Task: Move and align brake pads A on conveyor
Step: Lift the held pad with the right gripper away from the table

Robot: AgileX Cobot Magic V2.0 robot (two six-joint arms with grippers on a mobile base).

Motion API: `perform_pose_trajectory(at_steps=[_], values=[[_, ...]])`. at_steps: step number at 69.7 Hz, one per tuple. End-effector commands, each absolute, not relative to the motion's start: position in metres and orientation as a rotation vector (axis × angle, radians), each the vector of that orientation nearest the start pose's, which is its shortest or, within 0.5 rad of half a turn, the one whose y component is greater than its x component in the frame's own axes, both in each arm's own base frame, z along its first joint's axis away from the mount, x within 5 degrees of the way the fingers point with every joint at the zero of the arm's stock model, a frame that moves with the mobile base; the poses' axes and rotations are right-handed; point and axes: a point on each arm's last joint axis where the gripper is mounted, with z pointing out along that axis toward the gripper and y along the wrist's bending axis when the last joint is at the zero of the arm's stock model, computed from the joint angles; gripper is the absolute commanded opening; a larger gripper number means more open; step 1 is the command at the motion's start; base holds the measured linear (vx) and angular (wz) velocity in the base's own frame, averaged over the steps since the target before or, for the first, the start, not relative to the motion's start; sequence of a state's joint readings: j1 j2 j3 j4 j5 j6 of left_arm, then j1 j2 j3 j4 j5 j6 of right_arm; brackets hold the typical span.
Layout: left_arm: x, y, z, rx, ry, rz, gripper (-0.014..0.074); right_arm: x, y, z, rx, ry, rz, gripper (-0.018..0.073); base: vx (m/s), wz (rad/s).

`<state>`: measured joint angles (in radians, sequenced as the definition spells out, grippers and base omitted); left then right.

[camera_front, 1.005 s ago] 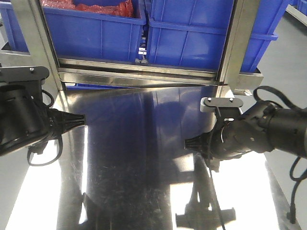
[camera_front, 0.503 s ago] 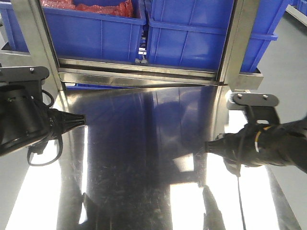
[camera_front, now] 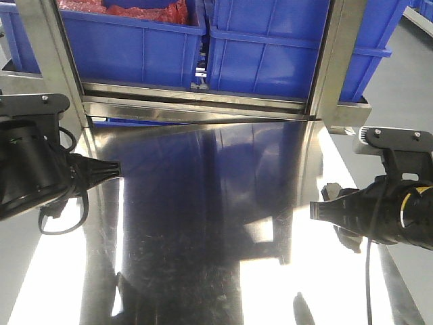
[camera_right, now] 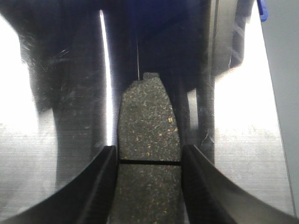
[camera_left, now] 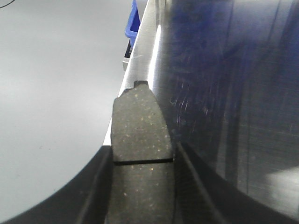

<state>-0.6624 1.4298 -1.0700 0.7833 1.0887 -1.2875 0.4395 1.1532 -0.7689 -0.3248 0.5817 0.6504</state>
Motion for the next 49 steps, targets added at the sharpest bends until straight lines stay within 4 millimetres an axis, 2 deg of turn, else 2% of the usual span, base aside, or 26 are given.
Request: perform_pose_trajectory(at_steps=[1,49], values=[[0.2488,-0.1171,0.3157,-0.374,2.293,0.29,0.0153,0.2131,0.0824,0.294,-0.018,2.322,0.193,0.0155,0.0,0.0],[0.2488,-0.1171,0.3157,-0.374,2.293,0.29,0.0153,0.2124,0.0817,0.2932,-0.014,2.335,0.183,0.0155,0.0,0.0]])
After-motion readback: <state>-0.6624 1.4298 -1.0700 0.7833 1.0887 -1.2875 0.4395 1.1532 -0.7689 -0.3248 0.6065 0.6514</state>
